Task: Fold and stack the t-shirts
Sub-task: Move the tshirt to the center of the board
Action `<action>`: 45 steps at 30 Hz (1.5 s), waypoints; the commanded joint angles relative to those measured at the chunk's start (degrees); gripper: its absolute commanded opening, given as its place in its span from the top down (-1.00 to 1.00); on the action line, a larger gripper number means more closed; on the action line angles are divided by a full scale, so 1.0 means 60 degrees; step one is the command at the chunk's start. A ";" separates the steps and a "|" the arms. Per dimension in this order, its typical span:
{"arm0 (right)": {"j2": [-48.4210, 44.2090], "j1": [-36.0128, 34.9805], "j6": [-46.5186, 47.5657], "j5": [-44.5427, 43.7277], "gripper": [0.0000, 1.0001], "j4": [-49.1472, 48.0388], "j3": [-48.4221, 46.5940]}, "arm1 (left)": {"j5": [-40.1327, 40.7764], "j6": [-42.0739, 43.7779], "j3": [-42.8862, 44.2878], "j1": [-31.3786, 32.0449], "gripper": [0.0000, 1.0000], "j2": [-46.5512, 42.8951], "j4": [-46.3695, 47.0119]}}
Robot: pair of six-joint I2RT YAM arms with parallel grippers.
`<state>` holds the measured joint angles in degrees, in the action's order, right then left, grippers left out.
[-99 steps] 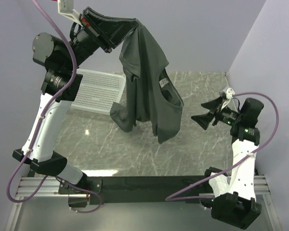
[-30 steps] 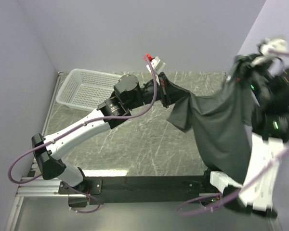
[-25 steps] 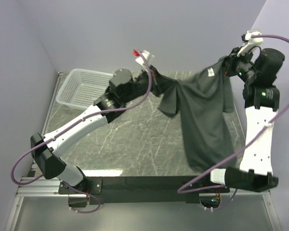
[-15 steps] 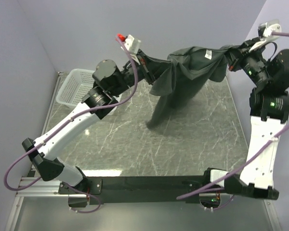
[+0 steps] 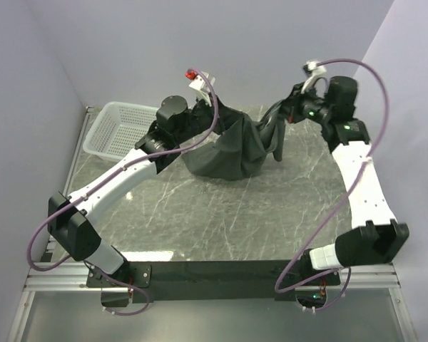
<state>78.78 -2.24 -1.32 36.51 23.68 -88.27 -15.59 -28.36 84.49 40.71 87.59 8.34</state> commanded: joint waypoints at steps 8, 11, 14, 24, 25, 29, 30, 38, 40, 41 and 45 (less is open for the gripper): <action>0.1646 -0.1135 0.0615 -0.1441 0.99 -0.0402 0.0911 | 0.0182 -0.0693 -0.1424 -0.1027 0.99 0.1102 0.1072; 0.2059 -0.1471 0.0952 -0.1646 0.86 -0.0271 0.1219 | 0.0270 -0.0562 -0.1498 -0.1160 0.99 0.1937 0.1028; 0.2440 -0.1546 0.1435 -0.1807 0.14 0.0299 0.1089 | 0.0401 -0.0372 -0.1221 -0.1160 0.82 0.2685 0.0560; -0.0483 0.0298 0.2856 0.0193 -0.77 0.0829 0.2886 | 0.0754 0.1473 -0.0517 -0.1160 -0.94 0.1649 -0.1081; -0.0779 0.0837 0.3046 0.1214 -0.77 0.0669 0.3311 | 0.0710 0.1823 -0.0531 -0.1160 -0.93 0.1560 -0.1184; -0.2957 0.1719 0.3004 0.3257 -0.78 -0.0868 0.6280 | 0.0022 0.2777 -0.0284 -0.1130 -0.94 0.1573 -0.1712; -0.3298 0.1910 0.2975 0.3463 -0.82 -0.1074 0.6521 | -0.0211 0.2952 -0.0181 -0.1101 -0.94 0.1762 -0.1785; -0.4883 0.3550 0.1979 0.4387 -0.86 -0.2555 0.7899 | -0.0627 0.5998 0.2292 -0.0311 -0.85 0.3827 -0.3131; -0.4811 0.4092 0.1876 0.4782 -0.86 -0.2483 0.7929 | -0.0390 0.6729 0.2442 -0.0252 -0.85 0.4267 -0.3381; -0.4694 0.4239 0.1861 0.4900 -0.86 -0.2439 0.7886 | -0.0259 0.7023 0.2384 -0.0237 -0.85 0.4312 -0.3425; -0.4240 0.4606 0.2152 0.5135 -0.83 -0.2000 0.7637 | 0.0225 0.8547 0.1697 -0.0208 -0.85 0.4036 -0.3397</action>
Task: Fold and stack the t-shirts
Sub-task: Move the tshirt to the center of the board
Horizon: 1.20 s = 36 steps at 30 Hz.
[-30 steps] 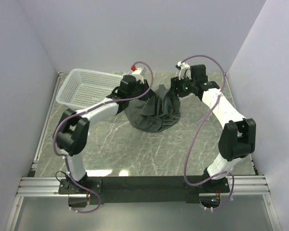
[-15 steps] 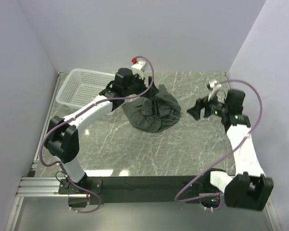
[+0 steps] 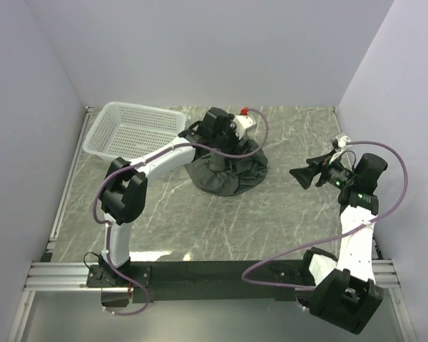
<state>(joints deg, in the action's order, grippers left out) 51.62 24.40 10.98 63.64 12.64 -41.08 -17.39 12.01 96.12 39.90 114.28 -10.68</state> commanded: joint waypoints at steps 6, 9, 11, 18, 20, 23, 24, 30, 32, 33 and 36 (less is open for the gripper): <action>0.0787 0.0181 0.0279 0.0776 -0.81 0.0324 -0.0478 | 0.1532 0.3023 -0.0742 -0.0058 -0.82 -0.0503 0.0184; 0.0729 0.0181 0.0221 0.0834 -0.81 0.0295 -0.0448 | 0.1973 0.3344 -0.0200 0.0073 -0.69 -0.0021 -0.0269; 0.0728 0.0181 0.0176 0.0878 -0.81 0.0237 -0.0419 | 0.2471 0.3593 -0.0024 0.0176 -0.67 0.0142 -0.0257; 0.0758 0.0195 0.0103 0.0966 -0.81 0.0192 -0.0419 | 0.3307 0.4165 0.0050 0.0630 -0.65 0.0435 0.0315; 0.0743 0.0195 0.0089 0.0966 -0.81 0.0193 -0.0404 | 0.3846 0.4340 0.0297 0.0703 -0.64 0.0741 0.0300; 0.0714 0.0181 0.0059 0.1039 -0.81 0.0163 -0.0390 | 0.4215 0.4429 0.0547 0.0806 -0.54 0.1006 0.0388; 0.0728 0.0181 0.0059 0.1083 -0.81 0.0178 -0.0390 | 0.4202 0.4414 0.0592 0.0835 -0.48 0.1036 0.0431; 0.0685 0.0181 0.0059 0.1142 -0.80 0.0221 -0.0389 | 0.4275 0.4181 0.0972 0.0952 0.99 0.1154 0.0578; 0.0655 0.0166 0.0030 0.1127 -0.80 0.0222 -0.0390 | 0.4173 0.3962 0.1162 0.0996 0.99 0.0936 0.0491; 0.0641 0.0166 0.0030 0.1113 -0.80 0.0236 -0.0375 | 0.4027 0.3482 0.1279 0.1011 0.99 0.0803 0.0403; 0.0655 0.0181 -0.0219 0.1055 -0.79 0.0134 -0.0346 | 0.3909 0.2340 0.2185 0.1099 0.99 0.0247 -0.0077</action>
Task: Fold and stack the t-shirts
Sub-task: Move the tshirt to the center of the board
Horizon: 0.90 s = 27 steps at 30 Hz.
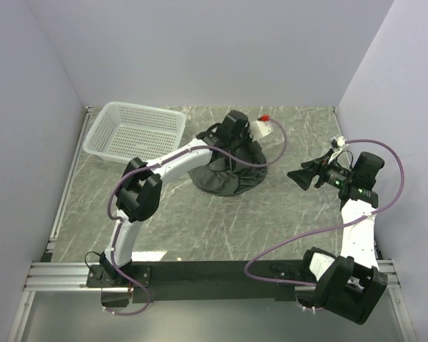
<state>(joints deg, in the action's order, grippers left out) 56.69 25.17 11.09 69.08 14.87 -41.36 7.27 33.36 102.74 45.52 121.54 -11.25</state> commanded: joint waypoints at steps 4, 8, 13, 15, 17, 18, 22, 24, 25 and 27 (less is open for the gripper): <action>-0.0131 -0.0020 -0.0589 -0.0525 -0.75 -0.0428 -0.0313 | -0.0988 -0.2409 0.2838 0.0338 0.99 -0.1739 -0.0235; 0.0000 -0.0574 -0.0446 -0.1594 -0.74 -0.0400 -0.0532 | -0.1517 -0.3333 0.3647 0.0529 0.99 -0.2558 -0.0074; 0.0746 -0.2260 0.0641 -0.3296 -0.78 0.0173 -0.1776 | -0.2075 -0.4081 0.4204 0.0602 0.99 -0.3131 0.0116; 0.1242 -0.2640 0.0759 -0.3019 -0.78 0.0114 -0.2331 | -0.2134 -0.4183 0.4292 0.0661 0.99 -0.3234 0.0131; 0.1552 -0.2861 0.0511 -0.2579 -0.78 -0.0076 -0.2626 | -0.2134 -0.4256 0.4366 0.0705 0.99 -0.3380 0.0145; 0.1698 -0.2978 0.0292 -0.2607 -0.78 -0.0671 -0.2700 | -0.2149 -0.4257 0.4366 0.0719 0.99 -0.3424 0.0146; 0.2094 -0.3665 0.0068 -0.2898 -0.79 -0.2169 -0.2569 | -0.2193 -0.4345 0.4235 0.0778 0.99 -0.3746 0.0204; 0.2459 -0.3959 0.0362 -0.3220 -0.80 -0.2347 -0.2700 | -0.2178 -0.4389 0.4220 0.0778 0.99 -0.3820 0.0219; 0.2621 -0.4105 0.0465 -0.3396 -0.80 -0.2405 -0.2715 | -0.2178 -0.4374 0.4191 0.0793 0.99 -0.3922 0.0233; 0.3132 -0.4136 0.0553 -0.3531 -0.79 -0.2464 -0.2890 | -0.2164 -0.4374 0.4103 0.0793 0.99 -0.4010 0.0219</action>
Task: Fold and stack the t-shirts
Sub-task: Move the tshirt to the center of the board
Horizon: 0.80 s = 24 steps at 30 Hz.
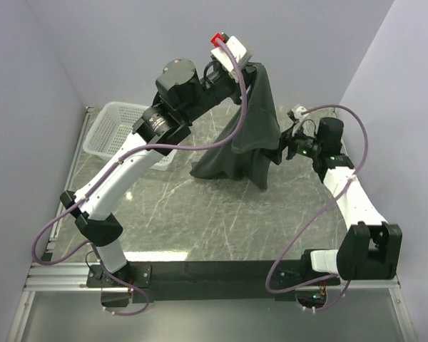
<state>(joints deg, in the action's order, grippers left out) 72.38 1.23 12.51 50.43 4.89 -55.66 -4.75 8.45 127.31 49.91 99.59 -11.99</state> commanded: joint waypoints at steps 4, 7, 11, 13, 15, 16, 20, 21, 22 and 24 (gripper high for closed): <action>0.0959 -0.0162 0.0873 0.1303 -0.58 0.0371 -0.0685 | -0.0043 -0.0134 -0.0270 0.0061 0.99 -0.0660 0.0284; 0.0405 -0.0688 0.1224 0.1191 -0.56 0.0490 0.0162 | 0.0059 -0.0075 -0.0446 0.0061 0.99 -0.0792 0.0284; -0.0256 -0.0733 0.1268 0.0458 -0.56 0.0719 0.0795 | 0.0249 -0.0046 -0.0344 0.0061 0.99 -0.0808 0.0284; -0.0315 -0.0748 0.1429 0.0355 -0.57 0.1088 0.0853 | 0.0381 -0.0031 -0.0285 0.0061 0.99 -0.0822 0.0313; -0.0359 -0.0748 0.1328 0.0368 -0.58 0.1163 0.1174 | 0.0485 -0.0016 -0.0198 0.0061 0.99 -0.0808 0.0328; -0.0359 -0.0762 0.1313 0.0412 -0.58 0.1149 0.1277 | 0.0499 -0.0045 -0.0197 0.0061 0.99 -0.0851 0.0357; 0.0282 -0.0894 0.1254 0.0369 -0.58 0.1031 0.1265 | 0.0484 -0.0163 -0.0183 0.0061 0.99 -0.0968 0.0533; 0.0430 -0.0923 0.1240 0.0325 -0.58 0.1061 0.1191 | 0.0514 -0.0163 -0.0168 0.0061 0.99 -0.0998 0.0548; 0.0562 -0.0996 0.1283 0.0194 -0.57 0.1148 0.1075 | 0.0528 -0.0163 -0.0153 0.0061 0.99 -0.1012 0.0548; 0.0870 -0.1011 0.1327 0.0018 -0.56 0.1134 0.1088 | 0.0616 -0.0134 -0.0124 0.0061 0.99 -0.1042 0.0504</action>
<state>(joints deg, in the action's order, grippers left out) 75.70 -4.12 19.42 52.29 11.31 -47.66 -2.39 8.08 124.36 49.95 96.73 -12.86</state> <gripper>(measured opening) 0.785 0.035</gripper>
